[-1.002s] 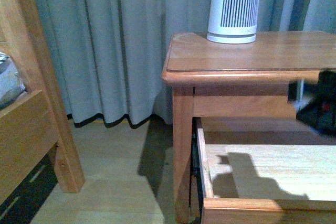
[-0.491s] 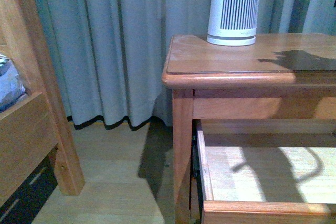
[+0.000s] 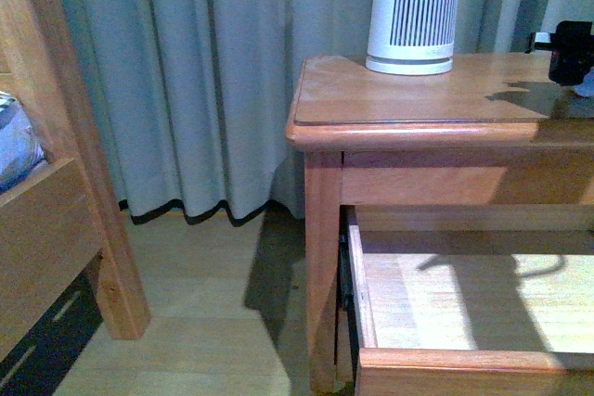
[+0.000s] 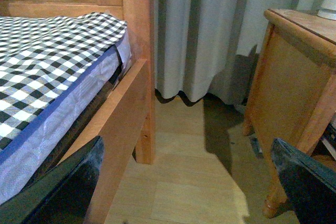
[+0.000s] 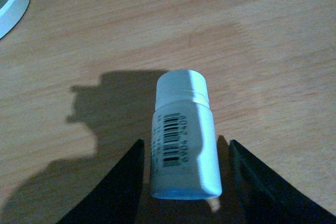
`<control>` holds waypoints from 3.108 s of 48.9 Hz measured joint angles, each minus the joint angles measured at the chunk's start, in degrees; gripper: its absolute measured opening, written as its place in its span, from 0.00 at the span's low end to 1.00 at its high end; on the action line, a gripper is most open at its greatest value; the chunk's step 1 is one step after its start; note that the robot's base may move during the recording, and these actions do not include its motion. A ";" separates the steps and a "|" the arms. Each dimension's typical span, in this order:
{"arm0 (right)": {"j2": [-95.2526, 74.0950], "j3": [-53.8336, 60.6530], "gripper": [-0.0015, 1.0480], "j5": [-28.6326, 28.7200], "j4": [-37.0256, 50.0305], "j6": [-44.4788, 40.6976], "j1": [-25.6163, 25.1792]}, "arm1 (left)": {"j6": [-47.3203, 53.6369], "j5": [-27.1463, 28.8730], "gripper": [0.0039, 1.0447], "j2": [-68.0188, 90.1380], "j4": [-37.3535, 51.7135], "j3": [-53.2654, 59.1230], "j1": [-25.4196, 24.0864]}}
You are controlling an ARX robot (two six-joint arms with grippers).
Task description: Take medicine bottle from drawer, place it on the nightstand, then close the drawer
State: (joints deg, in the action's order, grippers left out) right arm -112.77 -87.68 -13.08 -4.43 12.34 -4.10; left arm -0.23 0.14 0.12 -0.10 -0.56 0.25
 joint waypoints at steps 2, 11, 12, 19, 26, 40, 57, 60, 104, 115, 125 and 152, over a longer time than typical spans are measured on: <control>0.13 0.00 0.58 -0.02 0.20 -0.04 0.22 | 0.00 0.00 0.94 0.00 0.00 0.00 0.00; 4.33 1.14 0.85 -2.54 3.32 -1.33 0.92 | 0.00 0.00 0.94 0.00 0.00 0.00 0.00; 5.40 1.60 0.88 -2.71 3.74 -1.44 1.01 | 0.00 0.00 0.94 0.00 0.00 0.00 0.00; 15.34 7.76 0.93 -3.63 5.27 -1.07 2.16 | 0.00 0.00 0.94 0.00 0.00 0.00 0.00; 29.59 21.86 0.93 -1.60 7.41 0.59 5.33 | 0.00 0.00 0.94 0.00 0.00 0.00 0.00; 58.73 56.50 0.93 -5.75 6.97 1.79 15.72 | 0.00 0.00 0.94 0.00 0.00 0.00 0.00; 68.02 74.86 0.93 -11.32 2.43 9.51 26.86 | 0.00 0.00 0.94 0.00 0.00 0.00 0.00; 66.40 76.11 0.93 -11.43 4.09 10.05 27.04 | 0.00 0.00 0.94 0.00 0.00 0.00 0.00; 13.00 62.55 0.93 -2.73 46.80 1.16 9.53 | 0.00 0.00 0.94 0.00 0.00 0.00 0.00; 4.98 51.80 0.93 -2.10 46.97 -4.55 3.54 | 0.00 0.00 0.94 0.00 0.00 0.00 0.00; 0.48 45.55 0.93 -2.12 48.52 -10.16 0.74 | 0.00 0.00 0.94 0.00 0.00 0.00 0.00; -0.81 43.23 0.93 -1.97 47.95 -14.99 -1.73 | 0.00 0.00 0.94 0.00 0.00 0.00 0.00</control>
State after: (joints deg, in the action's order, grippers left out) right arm -113.58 -44.45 -15.05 43.53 -2.66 -5.82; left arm -0.23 0.14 0.12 -0.10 -0.56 0.25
